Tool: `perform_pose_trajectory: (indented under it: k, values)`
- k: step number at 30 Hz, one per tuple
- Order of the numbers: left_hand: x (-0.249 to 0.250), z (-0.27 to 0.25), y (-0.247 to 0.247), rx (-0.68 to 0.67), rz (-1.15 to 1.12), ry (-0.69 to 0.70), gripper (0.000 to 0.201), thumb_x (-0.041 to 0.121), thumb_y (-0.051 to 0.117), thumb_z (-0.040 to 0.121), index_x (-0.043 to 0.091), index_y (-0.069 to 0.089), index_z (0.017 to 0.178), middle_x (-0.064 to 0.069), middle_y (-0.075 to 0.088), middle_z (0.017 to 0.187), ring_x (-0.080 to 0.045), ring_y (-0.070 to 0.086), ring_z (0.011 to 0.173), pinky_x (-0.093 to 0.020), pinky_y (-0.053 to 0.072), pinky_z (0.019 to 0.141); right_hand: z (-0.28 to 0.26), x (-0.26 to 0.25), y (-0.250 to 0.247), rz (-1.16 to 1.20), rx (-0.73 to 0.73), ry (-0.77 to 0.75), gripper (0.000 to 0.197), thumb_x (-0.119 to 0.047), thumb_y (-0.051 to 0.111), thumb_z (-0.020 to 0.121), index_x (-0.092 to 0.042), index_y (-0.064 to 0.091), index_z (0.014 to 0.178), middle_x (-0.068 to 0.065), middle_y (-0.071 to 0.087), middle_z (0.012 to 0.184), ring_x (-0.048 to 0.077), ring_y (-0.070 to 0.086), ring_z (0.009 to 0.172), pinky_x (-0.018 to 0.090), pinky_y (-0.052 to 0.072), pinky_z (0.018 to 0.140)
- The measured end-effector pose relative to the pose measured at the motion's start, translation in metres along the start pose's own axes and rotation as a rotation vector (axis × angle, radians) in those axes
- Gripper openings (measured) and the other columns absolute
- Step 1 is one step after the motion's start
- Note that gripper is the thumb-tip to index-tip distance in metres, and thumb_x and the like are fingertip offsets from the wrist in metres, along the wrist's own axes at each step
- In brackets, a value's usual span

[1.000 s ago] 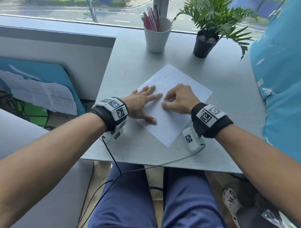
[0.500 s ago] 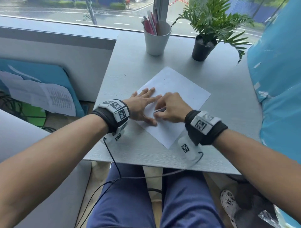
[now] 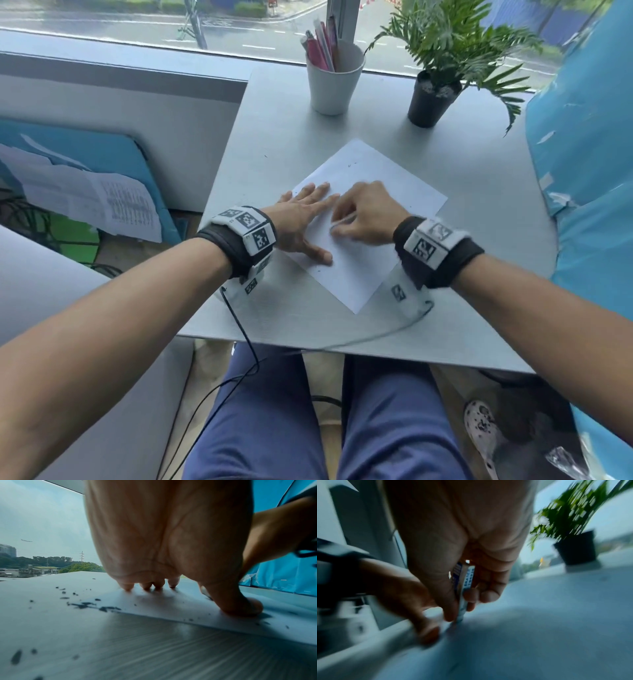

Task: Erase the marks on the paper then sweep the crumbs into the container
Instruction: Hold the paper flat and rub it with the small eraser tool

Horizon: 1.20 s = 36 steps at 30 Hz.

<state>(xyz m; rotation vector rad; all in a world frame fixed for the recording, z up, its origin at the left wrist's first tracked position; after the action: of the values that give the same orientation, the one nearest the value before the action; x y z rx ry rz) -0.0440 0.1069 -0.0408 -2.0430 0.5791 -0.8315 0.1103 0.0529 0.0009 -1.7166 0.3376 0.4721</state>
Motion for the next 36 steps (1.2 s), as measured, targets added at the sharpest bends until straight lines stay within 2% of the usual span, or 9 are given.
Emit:
perform_pose_trajectory:
  k: [2, 7, 11, 15, 20, 24, 29, 33, 36]
  values:
    - [-0.001, 0.0, 0.0, -0.004, 0.005, -0.004, 0.13, 0.074, 0.069, 0.069, 0.026, -0.013, 0.158, 0.002, -0.023, 0.164, -0.019, -0.022, 0.15, -0.045, -0.009, 0.123, -0.007, -0.008, 0.005, 0.012, -0.099, -0.071, 0.01, -0.019, 0.076, 0.073, -0.015, 0.08, 0.081, -0.005, 0.074, 0.077, 0.008, 0.069, 0.075, 0.02, 0.055, 0.073]
    - [0.0, 0.0, -0.001, 0.002, 0.006, -0.018, 0.131, 0.074, 0.068, 0.07, 0.023, -0.014, 0.158, 0.002, -0.022, 0.164, -0.018, -0.02, 0.15, -0.044, -0.009, 0.123, 0.02, 0.023, -0.019, 0.049, 0.133, 0.141, 0.011, -0.02, 0.073, 0.072, -0.013, 0.079, 0.079, 0.002, 0.075, 0.079, 0.012, 0.068, 0.078, 0.023, 0.055, 0.078]
    - [-0.003, 0.002, 0.0, -0.016, 0.016, -0.005, 0.134, 0.077, 0.067, 0.068, 0.024, -0.017, 0.157, 0.004, -0.025, 0.163, -0.017, -0.025, 0.149, -0.043, -0.012, 0.121, -0.002, -0.008, 0.008, 0.0, -0.091, -0.046, 0.01, -0.018, 0.074, 0.071, -0.014, 0.079, 0.078, 0.0, 0.075, 0.076, 0.011, 0.069, 0.076, 0.025, 0.054, 0.075]
    - [-0.003, 0.001, 0.0, -0.025, 0.019, -0.012, 0.138, 0.077, 0.071, 0.064, 0.025, -0.018, 0.157, 0.007, -0.026, 0.162, -0.014, -0.027, 0.148, -0.042, -0.014, 0.121, 0.024, 0.027, -0.024, 0.045, 0.135, 0.177, 0.012, -0.023, 0.075, 0.072, -0.017, 0.08, 0.081, -0.001, 0.076, 0.081, 0.008, 0.069, 0.083, 0.022, 0.054, 0.083]
    - [-0.004, 0.002, 0.002, -0.041, 0.035, -0.01, 0.142, 0.082, 0.068, 0.062, 0.023, -0.021, 0.156, 0.007, -0.03, 0.161, -0.014, -0.03, 0.146, -0.044, -0.014, 0.121, -0.008, -0.007, 0.012, 0.035, -0.077, -0.059, 0.011, -0.02, 0.075, 0.072, -0.016, 0.08, 0.081, -0.002, 0.076, 0.08, 0.008, 0.07, 0.079, 0.025, 0.056, 0.078]
    - [-0.002, 0.001, 0.001, -0.029, 0.028, -0.022, 0.14, 0.079, 0.069, 0.064, 0.022, -0.019, 0.156, 0.006, -0.028, 0.162, -0.015, -0.028, 0.148, -0.043, -0.014, 0.121, 0.017, 0.025, -0.018, 0.094, 0.153, 0.18, 0.013, -0.024, 0.075, 0.072, -0.016, 0.08, 0.082, -0.002, 0.076, 0.079, 0.008, 0.069, 0.081, 0.026, 0.055, 0.085]
    - [-0.002, 0.001, 0.001, -0.045, 0.039, -0.016, 0.141, 0.081, 0.067, 0.064, 0.02, -0.022, 0.155, 0.005, -0.03, 0.161, -0.015, -0.03, 0.147, -0.044, -0.013, 0.122, -0.004, -0.008, 0.012, 0.041, -0.042, -0.046, 0.012, -0.022, 0.074, 0.071, -0.014, 0.079, 0.079, 0.0, 0.076, 0.079, 0.012, 0.07, 0.076, 0.023, 0.055, 0.074]
    - [0.0, 0.0, 0.0, -0.031, 0.028, -0.021, 0.141, 0.079, 0.069, 0.064, 0.021, -0.02, 0.156, 0.006, -0.028, 0.162, -0.015, -0.028, 0.148, -0.043, -0.014, 0.121, 0.023, 0.026, -0.016, 0.074, 0.188, 0.18, 0.015, -0.025, 0.073, 0.07, -0.015, 0.079, 0.078, 0.0, 0.076, 0.078, 0.01, 0.068, 0.077, 0.018, 0.051, 0.074]
    - [-0.001, 0.001, 0.001, -0.023, 0.036, -0.014, 0.141, 0.079, 0.069, 0.065, 0.019, -0.021, 0.156, 0.004, -0.028, 0.162, -0.016, -0.028, 0.147, -0.044, -0.013, 0.122, -0.001, -0.005, 0.014, 0.012, 0.011, -0.02, 0.011, -0.02, 0.072, 0.07, -0.013, 0.078, 0.075, 0.001, 0.074, 0.072, 0.013, 0.068, 0.072, 0.024, 0.053, 0.07]
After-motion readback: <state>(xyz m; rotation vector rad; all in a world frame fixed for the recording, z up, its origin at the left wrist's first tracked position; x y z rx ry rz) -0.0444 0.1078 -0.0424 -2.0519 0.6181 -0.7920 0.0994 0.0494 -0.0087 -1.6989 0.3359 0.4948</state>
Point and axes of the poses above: each hand's wrist, its own z-axis towards the middle knuckle, its own y-axis out of the palm, x = y × z, the point moved 2 cm from there along z, towards the middle knuckle
